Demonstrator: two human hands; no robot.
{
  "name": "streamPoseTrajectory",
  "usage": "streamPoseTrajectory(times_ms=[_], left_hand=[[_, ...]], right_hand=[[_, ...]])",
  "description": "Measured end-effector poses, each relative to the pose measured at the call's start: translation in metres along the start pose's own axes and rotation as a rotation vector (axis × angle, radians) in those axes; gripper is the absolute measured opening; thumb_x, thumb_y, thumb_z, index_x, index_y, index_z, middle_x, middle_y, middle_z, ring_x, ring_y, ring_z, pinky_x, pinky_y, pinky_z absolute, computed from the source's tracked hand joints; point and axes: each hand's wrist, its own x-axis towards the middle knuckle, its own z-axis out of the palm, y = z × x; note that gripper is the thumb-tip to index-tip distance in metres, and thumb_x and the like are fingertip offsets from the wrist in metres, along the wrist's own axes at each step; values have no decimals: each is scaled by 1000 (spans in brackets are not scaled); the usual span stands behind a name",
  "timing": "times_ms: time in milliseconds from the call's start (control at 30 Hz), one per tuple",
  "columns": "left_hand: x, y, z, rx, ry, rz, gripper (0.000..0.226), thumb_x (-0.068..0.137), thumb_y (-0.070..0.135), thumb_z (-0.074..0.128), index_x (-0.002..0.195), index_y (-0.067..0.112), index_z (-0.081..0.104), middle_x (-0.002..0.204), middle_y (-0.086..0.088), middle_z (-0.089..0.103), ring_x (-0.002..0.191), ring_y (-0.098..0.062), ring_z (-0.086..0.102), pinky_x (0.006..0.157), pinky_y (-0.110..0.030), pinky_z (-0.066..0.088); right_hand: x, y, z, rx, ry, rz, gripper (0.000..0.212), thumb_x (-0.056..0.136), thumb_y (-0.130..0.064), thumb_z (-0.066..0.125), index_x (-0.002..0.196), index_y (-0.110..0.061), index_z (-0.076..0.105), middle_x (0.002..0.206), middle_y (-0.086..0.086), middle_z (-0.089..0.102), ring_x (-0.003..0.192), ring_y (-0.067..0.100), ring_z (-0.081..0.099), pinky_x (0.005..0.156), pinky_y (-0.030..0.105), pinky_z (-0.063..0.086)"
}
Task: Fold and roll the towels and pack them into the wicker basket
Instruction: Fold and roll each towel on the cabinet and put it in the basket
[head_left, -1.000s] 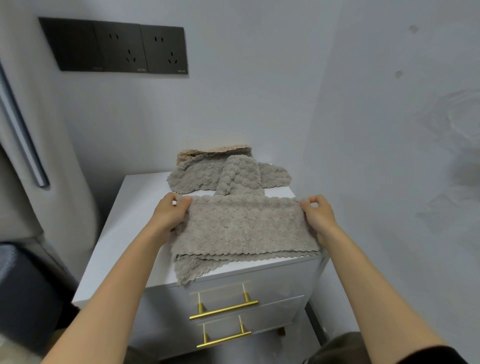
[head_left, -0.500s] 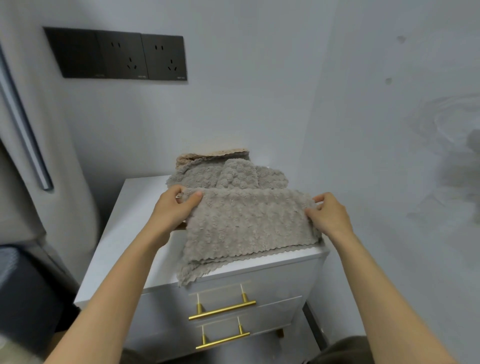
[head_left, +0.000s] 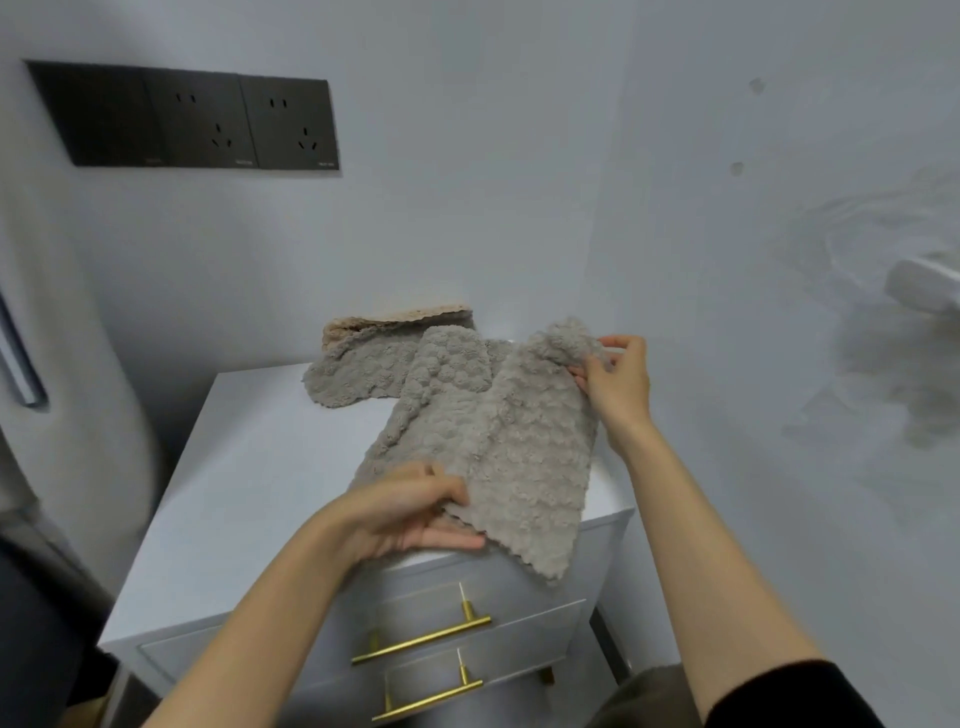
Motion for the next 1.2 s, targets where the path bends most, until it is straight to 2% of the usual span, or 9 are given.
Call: streamPoseTrajectory(times_ms=[167, 300, 500, 600, 667, 800, 967, 1100, 1200], left_hand=[[3, -4, 9, 58, -122, -70, 21, 93, -4, 46, 114, -3, 51, 107, -26, 68, 99, -34, 68, 81, -39, 56], [1, -7, 10, 117, -93, -103, 7, 96, 6, 53, 100, 0, 52, 103, -23, 70, 97, -33, 69, 78, -37, 57], [-1, -10, 0, 127, -45, -82, 38, 93, 26, 59, 115, -2, 50, 96, -14, 69, 85, -27, 72, 61, -25, 60], [-2, -12, -1, 225, 36, -30, 24, 95, 25, 58, 92, 2, 49, 79, -12, 62, 68, -19, 72, 53, -20, 57], [-5, -13, 0, 306, 109, 38, 23, 94, 23, 59, 84, 8, 45, 67, -9, 58, 58, -15, 69, 47, -18, 54], [-9, -16, -3, 552, 233, 245, 28, 92, 24, 62, 99, 8, 40, 70, -12, 63, 51, -19, 64, 46, -25, 52], [-10, -24, -17, 1214, 393, 585, 27, 86, 42, 64, 98, 29, 44, 75, 7, 63, 64, -6, 60, 59, -25, 48], [-4, -32, -23, 1425, 331, 886, 31, 82, 52, 59, 110, 41, 52, 110, 18, 43, 103, -6, 44, 82, -19, 42], [5, -41, -31, 1573, 200, 905, 64, 73, 74, 46, 130, 45, 50, 150, 16, 28, 140, -11, 18, 110, -31, 21]], right_hand=[[-6, -7, 26, 71, -285, -110, 44, 98, 0, 45, 134, -23, 34, 143, -1, 37, 126, 14, 47, 94, 21, 46], [-14, 1, 27, -92, -443, -149, 69, 91, 14, 31, 146, -28, 27, 158, -4, 15, 141, 19, 30, 98, 25, 40], [-31, -10, 5, -328, -512, -196, 43, 94, 2, 42, 129, -21, 53, 134, -6, 52, 102, 18, 61, 79, 28, 53], [-50, -14, -11, -434, -653, -206, 30, 94, -5, 50, 117, -23, 58, 123, -9, 57, 97, 7, 59, 71, 13, 48], [-66, -14, -21, -536, -755, -217, 30, 89, -6, 56, 112, -26, 57, 119, -9, 57, 103, 8, 56, 81, 16, 46], [-100, -6, -39, -737, -913, -246, 46, 81, -18, 67, 123, -23, 49, 119, -9, 49, 98, -5, 46, 84, 8, 36], [-134, 19, -43, -1081, -762, -577, 71, 69, -43, 75, 126, -24, 37, 129, -8, 39, 116, 12, 39, 82, 24, 35], [-138, 39, -38, -1135, -650, -768, 55, 60, -24, 73, 105, -18, 43, 113, 0, 50, 97, 22, 56, 72, 29, 46], [-136, 38, -42, -1056, -619, -799, 36, 74, -8, 59, 107, -15, 45, 108, 2, 53, 92, 24, 57, 69, 30, 46]])
